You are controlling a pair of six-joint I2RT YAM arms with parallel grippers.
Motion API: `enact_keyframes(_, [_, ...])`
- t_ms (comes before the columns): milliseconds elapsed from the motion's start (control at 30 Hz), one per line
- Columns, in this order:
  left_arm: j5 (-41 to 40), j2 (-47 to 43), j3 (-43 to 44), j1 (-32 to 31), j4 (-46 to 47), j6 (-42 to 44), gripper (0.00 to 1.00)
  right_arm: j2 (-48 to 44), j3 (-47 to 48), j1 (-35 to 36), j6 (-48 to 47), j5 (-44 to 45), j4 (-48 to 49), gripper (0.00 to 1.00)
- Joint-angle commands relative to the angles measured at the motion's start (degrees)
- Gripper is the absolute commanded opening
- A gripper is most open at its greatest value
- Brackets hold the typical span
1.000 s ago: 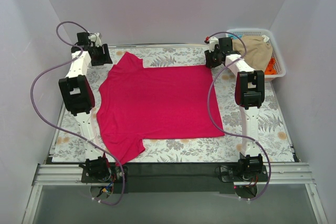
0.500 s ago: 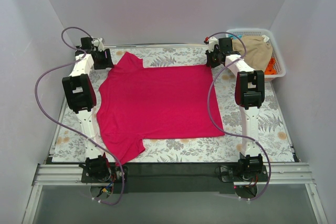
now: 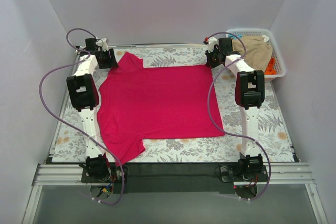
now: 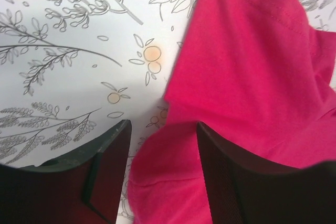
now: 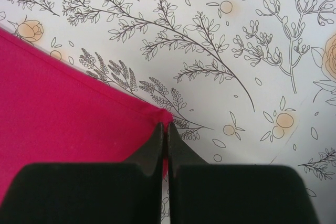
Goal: Fold and stack the t-shirts
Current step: Flatten the tshirt out
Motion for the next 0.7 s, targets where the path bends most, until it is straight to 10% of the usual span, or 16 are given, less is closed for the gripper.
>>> enact_keyframes(0, [5.0, 0.6, 2.2, -0.1, 0.1, -1.0, 0.49, -1.3, -0.7, -0.1, -1.4, 0.3, -1.8, 0.01])
enact_keyframes(333, [7.0, 2.5, 5.1, -0.1, 0.9, -4.0, 0.39, -1.3, -0.1, -0.2, -1.4, 0.2, -2.0, 0.01])
enact_keyframes(567, [5.6, 0.9, 4.9, -0.1, 1.0, -3.3, 0.01, -2.4, 0.0, -0.1, -2.1, 0.3, -2.3, 0.01])
enact_keyframes(667, [5.9, -1.4, 4.8, 0.0, 1.7, -2.8, 0.0, -4.0, -0.3, -0.2, -2.6, -0.3, -2.7, 0.01])
